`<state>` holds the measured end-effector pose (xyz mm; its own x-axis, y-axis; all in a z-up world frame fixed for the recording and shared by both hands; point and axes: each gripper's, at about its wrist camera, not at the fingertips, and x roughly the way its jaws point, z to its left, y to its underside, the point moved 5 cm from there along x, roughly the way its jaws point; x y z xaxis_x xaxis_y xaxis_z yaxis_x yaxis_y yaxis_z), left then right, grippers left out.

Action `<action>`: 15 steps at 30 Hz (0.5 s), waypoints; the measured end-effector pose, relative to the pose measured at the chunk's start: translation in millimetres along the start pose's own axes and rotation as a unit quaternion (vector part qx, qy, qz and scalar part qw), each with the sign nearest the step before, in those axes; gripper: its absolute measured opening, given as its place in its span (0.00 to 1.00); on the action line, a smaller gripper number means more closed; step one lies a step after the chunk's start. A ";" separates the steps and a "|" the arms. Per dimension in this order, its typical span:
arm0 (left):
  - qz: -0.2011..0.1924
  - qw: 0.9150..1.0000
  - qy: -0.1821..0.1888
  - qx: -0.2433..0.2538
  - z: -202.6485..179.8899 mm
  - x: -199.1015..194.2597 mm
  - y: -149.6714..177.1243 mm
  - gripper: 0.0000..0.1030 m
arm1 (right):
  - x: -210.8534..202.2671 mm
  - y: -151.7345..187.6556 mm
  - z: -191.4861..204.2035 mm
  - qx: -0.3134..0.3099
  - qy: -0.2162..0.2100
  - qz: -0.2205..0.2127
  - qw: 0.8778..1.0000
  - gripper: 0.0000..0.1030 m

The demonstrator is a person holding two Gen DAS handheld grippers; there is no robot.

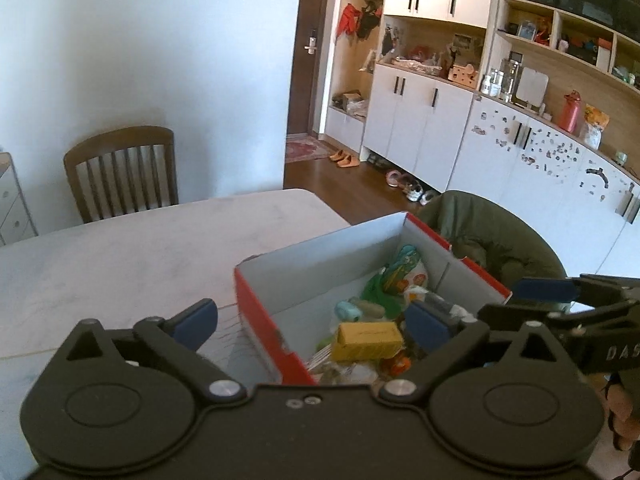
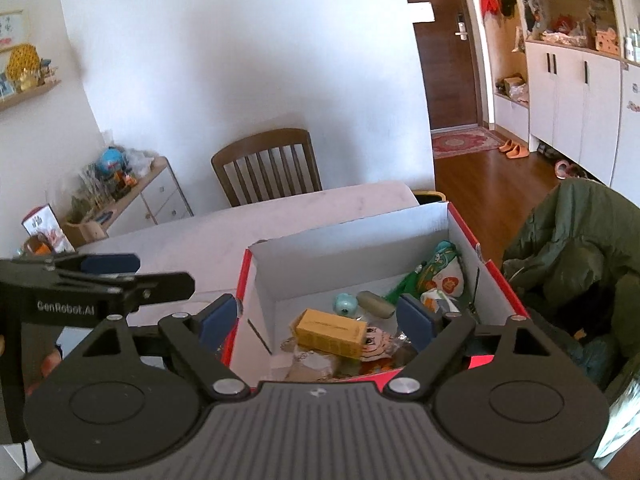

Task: Organize objects

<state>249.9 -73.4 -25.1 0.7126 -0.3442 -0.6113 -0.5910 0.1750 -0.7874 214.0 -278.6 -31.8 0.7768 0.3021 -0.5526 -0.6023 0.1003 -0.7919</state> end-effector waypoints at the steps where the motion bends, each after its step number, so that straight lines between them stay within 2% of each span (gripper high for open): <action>1: 0.000 1.000 0.000 -0.003 2.1 -2.7 2.7 0.99 | -1.4 1.2 1.0 0.003 0.000 -0.001 1.000 0.86; 9: -0.002 1.000 -0.008 -0.004 11.6 -17.0 16.0 0.99 | -8.0 10.0 15.4 0.008 0.003 0.004 1.000 0.88; 15: -0.005 1.000 -0.009 -0.001 14.7 -22.7 25.3 1.00 | -14.9 13.0 26.5 0.016 0.000 -0.008 1.000 0.94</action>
<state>224.3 -47.6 -32.4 0.7250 -0.3300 -0.6045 -0.5841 0.1705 -0.7936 189.6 -256.7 -26.9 0.7865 0.3001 -0.5397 -0.5950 0.1345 -0.7924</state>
